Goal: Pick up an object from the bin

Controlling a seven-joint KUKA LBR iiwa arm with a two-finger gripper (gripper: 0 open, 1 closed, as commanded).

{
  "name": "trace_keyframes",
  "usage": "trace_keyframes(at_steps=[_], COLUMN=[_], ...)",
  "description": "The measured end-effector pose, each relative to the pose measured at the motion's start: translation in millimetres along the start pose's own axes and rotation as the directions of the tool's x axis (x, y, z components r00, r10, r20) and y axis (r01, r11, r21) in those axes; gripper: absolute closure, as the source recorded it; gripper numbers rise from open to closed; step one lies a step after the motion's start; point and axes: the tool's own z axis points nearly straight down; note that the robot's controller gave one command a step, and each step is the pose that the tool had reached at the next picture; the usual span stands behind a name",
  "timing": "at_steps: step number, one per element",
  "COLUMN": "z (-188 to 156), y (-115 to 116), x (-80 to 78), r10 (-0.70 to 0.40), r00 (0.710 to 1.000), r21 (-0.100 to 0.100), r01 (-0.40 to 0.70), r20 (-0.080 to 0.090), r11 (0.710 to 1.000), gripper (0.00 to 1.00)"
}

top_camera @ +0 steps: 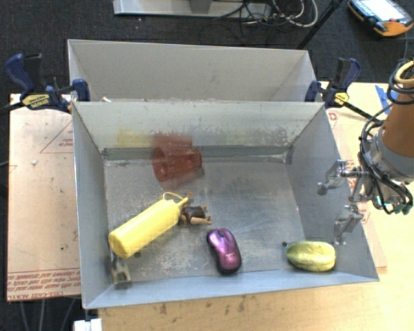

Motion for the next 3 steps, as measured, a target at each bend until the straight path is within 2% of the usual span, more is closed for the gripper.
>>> trace_keyframes(at_steps=[1, 2, 3], z=[-3, 74, 128], y=[1, 3, 5], x=[-1.5, 5.9, 10.6], r10=[-0.004, -0.015, 0.004], r00=[1.000, 1.000, 1.000], r21=[0.002, 0.002, -0.001], r01=[0.004, 0.015, -0.004], r20=[0.007, 0.010, 0.002], r11=[1.000, 1.000, 1.000], gripper=[0.00, 0.00, 0.00])
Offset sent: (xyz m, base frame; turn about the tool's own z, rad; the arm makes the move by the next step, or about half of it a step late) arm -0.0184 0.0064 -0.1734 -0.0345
